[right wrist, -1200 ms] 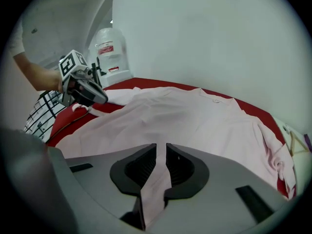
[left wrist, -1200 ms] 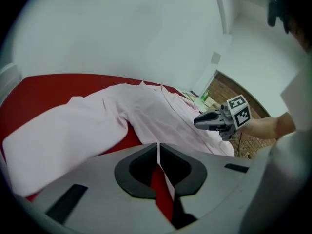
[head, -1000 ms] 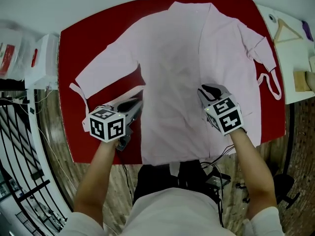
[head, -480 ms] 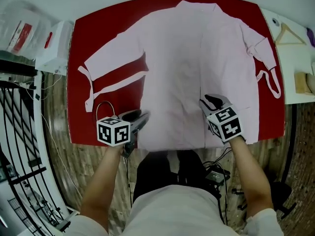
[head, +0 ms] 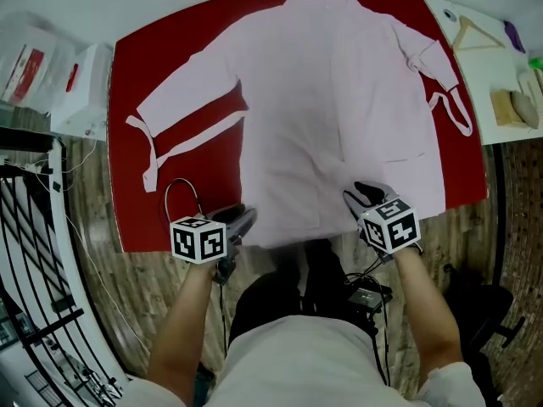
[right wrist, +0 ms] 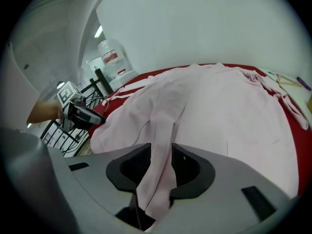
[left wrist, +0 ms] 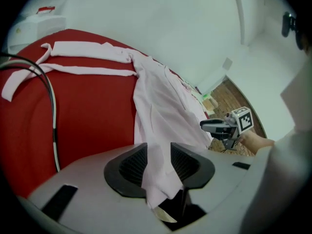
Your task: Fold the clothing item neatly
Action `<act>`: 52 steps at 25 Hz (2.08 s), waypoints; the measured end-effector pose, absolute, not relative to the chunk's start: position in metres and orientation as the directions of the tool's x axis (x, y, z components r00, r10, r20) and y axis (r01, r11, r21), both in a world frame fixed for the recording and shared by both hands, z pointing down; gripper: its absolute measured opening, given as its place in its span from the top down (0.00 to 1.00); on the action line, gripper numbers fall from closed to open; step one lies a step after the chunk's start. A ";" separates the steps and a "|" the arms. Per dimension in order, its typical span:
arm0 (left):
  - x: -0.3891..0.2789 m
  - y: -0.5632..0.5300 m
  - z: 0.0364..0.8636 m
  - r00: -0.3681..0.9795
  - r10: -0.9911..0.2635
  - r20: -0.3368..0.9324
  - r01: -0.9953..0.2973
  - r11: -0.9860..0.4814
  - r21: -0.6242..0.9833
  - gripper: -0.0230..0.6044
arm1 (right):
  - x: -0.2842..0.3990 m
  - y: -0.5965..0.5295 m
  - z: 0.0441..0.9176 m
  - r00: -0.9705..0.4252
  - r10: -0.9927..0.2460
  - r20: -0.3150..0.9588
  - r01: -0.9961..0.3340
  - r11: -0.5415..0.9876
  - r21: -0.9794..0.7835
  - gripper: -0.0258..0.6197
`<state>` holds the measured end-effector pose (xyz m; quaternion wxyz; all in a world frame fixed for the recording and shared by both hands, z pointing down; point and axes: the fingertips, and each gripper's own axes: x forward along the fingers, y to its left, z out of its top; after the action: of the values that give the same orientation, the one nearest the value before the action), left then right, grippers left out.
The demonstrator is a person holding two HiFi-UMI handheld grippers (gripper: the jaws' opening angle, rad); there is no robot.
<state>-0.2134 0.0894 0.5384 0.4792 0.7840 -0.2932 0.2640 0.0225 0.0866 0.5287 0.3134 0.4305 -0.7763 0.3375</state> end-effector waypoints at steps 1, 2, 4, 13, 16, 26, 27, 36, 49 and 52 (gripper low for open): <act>-0.213 0.098 0.541 0.698 -0.184 0.692 -0.702 -0.367 0.610 0.73 | 0.023 0.096 0.533 -0.427 -0.451 0.784 -0.886 0.380 -0.264 0.78; -0.212 0.107 0.543 0.706 -0.158 0.690 -0.691 -0.366 0.623 0.73 | 0.023 0.105 0.538 -0.419 -0.446 0.791 -0.893 0.358 -0.271 0.78; -0.209 0.123 0.549 0.718 -0.107 0.688 -0.673 -0.363 0.645 0.73 | 0.024 0.120 0.548 -0.392 -0.445 0.805 -0.911 0.308 -0.274 0.79; -0.222 0.138 0.558 0.734 -0.127 0.667 -0.668 -0.308 0.677 0.95 | 0.029 0.137 0.550 -0.345 -0.477 0.808 -0.938 0.162 -0.305 0.91; -0.228 0.139 0.554 0.740 -0.137 0.658 -0.662 -0.318 0.679 0.95 | 0.033 0.150 0.550 -0.330 -0.476 0.815 -0.944 0.145 -0.298 0.92; -0.241 0.146 0.551 0.756 -0.136 0.640 -0.646 -0.318 0.694 0.95 | 0.032 0.175 0.553 -0.335 -0.480 0.810 -0.941 0.136 -0.309 0.94; -0.241 0.147 0.550 0.757 -0.134 0.639 -0.644 -0.318 0.696 0.95 | 0.031 0.177 0.553 -0.336 -0.479 0.811 -0.941 0.138 -0.309 0.94; -0.246 0.151 0.556 0.753 -0.126 0.646 -0.647 -0.325 0.690 0.95 | 0.045 0.189 0.562 -0.244 -0.483 0.841 -0.969 0.080 -0.235 0.93; -0.259 0.128 0.505 0.732 -0.262 0.629 -0.669 -0.450 0.592 0.94 | 0.088 0.149 0.517 -0.220 -0.548 0.807 -0.973 0.180 -0.143 0.93; -0.254 0.099 0.487 0.712 -0.332 0.619 -0.695 -0.464 0.549 0.94 | 0.116 0.120 0.510 -0.216 -0.549 0.808 -0.969 0.221 -0.109 0.93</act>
<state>-0.2543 0.0990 0.4872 0.4141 0.8272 -0.3105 0.2188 0.1157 0.1205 0.5103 0.3263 0.5346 -0.7100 0.3221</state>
